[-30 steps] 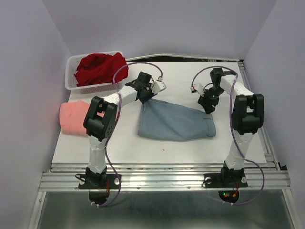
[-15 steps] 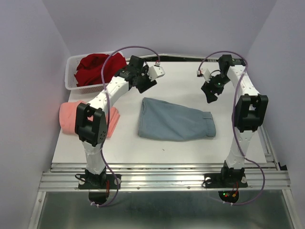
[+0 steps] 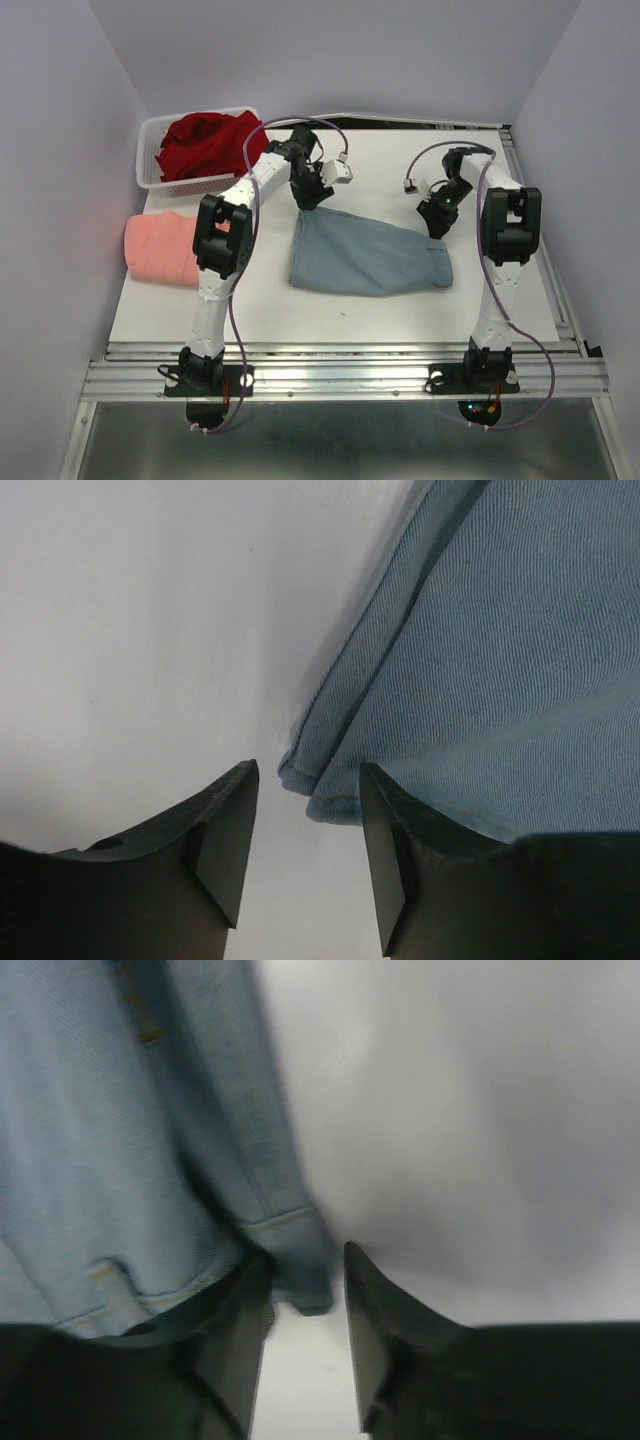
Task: Fold and stack the skirts
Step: Fold the skirt
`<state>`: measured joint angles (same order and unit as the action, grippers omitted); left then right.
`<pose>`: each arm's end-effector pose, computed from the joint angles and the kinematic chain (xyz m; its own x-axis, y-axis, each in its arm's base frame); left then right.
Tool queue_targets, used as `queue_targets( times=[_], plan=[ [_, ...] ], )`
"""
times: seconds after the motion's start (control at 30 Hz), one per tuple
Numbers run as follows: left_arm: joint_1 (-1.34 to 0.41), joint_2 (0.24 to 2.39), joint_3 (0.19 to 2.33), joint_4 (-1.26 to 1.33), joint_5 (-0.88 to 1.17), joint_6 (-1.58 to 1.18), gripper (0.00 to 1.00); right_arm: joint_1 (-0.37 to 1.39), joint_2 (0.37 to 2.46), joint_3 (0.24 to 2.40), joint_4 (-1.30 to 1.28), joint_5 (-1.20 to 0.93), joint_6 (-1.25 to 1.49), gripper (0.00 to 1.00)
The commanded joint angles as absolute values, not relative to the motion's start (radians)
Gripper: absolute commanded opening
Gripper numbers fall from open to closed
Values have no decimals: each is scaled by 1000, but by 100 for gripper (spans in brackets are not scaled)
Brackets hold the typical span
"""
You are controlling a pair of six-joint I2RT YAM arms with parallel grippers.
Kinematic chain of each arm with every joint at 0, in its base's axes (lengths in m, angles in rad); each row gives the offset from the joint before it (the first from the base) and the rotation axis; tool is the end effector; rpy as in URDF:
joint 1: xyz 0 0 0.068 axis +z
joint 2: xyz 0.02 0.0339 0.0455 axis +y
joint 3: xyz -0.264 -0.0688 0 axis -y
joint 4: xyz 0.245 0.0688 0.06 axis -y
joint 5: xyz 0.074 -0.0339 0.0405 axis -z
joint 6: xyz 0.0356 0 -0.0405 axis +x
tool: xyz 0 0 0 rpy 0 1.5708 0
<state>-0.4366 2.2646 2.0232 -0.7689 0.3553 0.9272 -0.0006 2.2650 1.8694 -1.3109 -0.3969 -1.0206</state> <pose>0.4462 -0.2219 0.2252 -0.0094 0.8320 -0.5547 0.9525 0.1764 0.2484 0.4237 0.0135 0.1715 -0.5631 -0.7858 -0.2557 -0.8170 0.4827 0.3156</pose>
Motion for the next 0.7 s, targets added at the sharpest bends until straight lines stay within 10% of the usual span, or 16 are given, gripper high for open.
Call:
queue_targets(
  times=[0.0,0.23,0.67],
  plan=[
    [-430,2172,1970,-709,353,853,54,0,2171,1700,-1273,-385,-1026,27],
    [-431,2076,1856,-612,287,675,52,0,2042,1445,-1213,-370,-1003,7],
    [-618,1648,1401,-543,218,253,51,0,1931,1329,-1302,-549,-969,16]
  ],
)
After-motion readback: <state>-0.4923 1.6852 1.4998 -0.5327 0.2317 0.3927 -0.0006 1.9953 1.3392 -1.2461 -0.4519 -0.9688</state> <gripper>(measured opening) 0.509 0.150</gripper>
